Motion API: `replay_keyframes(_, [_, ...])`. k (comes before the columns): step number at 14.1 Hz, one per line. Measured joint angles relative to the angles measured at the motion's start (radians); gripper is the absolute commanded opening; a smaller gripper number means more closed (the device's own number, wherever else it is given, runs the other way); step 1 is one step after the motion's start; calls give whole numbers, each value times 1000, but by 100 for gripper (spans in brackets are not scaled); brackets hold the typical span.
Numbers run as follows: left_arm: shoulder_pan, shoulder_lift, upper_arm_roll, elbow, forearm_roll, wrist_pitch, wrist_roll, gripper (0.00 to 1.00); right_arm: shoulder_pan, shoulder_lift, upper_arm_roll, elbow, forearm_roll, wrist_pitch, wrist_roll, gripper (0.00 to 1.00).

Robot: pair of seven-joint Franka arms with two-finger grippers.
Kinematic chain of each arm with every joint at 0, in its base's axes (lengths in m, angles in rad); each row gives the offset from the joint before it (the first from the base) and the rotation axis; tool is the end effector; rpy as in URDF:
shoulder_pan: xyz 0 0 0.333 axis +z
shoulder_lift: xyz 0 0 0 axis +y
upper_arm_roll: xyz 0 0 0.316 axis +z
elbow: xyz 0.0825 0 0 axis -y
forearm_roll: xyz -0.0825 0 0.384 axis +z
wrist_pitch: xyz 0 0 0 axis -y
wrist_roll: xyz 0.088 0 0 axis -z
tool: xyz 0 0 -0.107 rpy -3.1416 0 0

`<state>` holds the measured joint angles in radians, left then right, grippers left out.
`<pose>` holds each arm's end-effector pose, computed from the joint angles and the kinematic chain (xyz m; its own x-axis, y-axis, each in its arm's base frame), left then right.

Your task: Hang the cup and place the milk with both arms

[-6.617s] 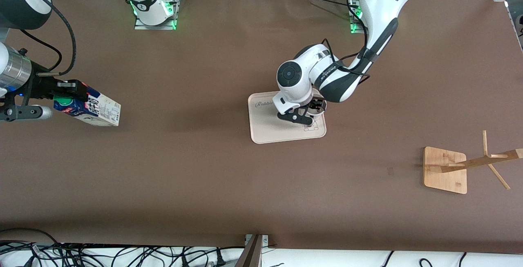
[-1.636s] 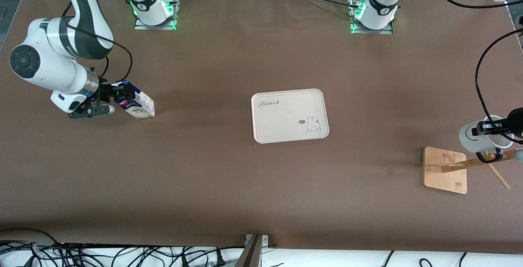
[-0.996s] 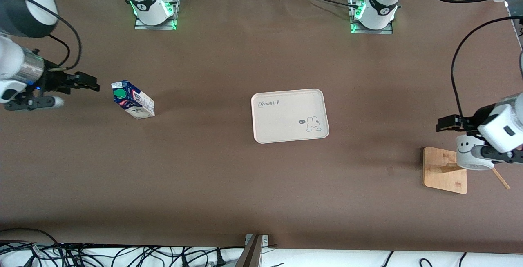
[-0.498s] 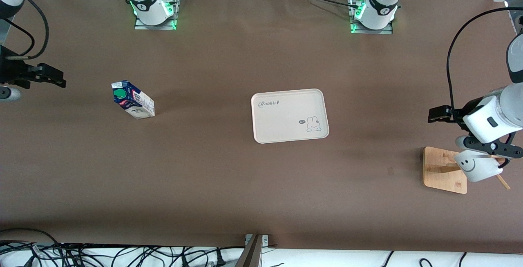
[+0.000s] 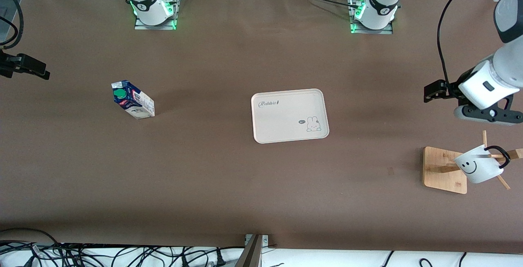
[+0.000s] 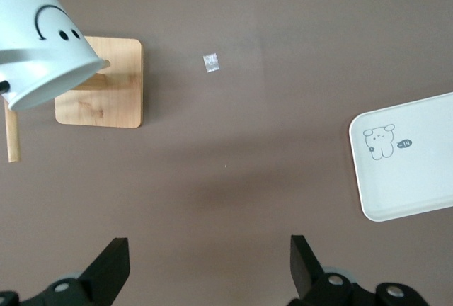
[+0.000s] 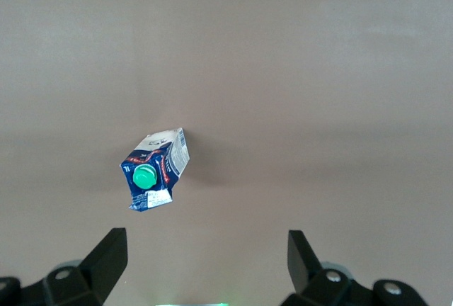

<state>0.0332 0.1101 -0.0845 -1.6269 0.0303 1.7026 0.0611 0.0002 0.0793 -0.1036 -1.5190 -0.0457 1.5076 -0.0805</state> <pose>0.5928 -0.0253 0.5461 0.9926 -0.1159 -0.0352 -0.1166 -0.9930 -0.0185 0.5679 -0.0617 0.5992 0.9952 -0.0259 -0.0941 -0.0216 -0.9987 0.0464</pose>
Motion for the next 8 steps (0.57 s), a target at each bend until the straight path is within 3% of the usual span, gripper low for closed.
replay_keyframes(4, [-79,-80,94,-99,-2,61,-4,100,1,-4,7,0,1,-28,4,100])
replay_keyframes(8, [-87,-81,105,-110,-13,76,-6,100,1,0,35,0,1,-26,44,100])
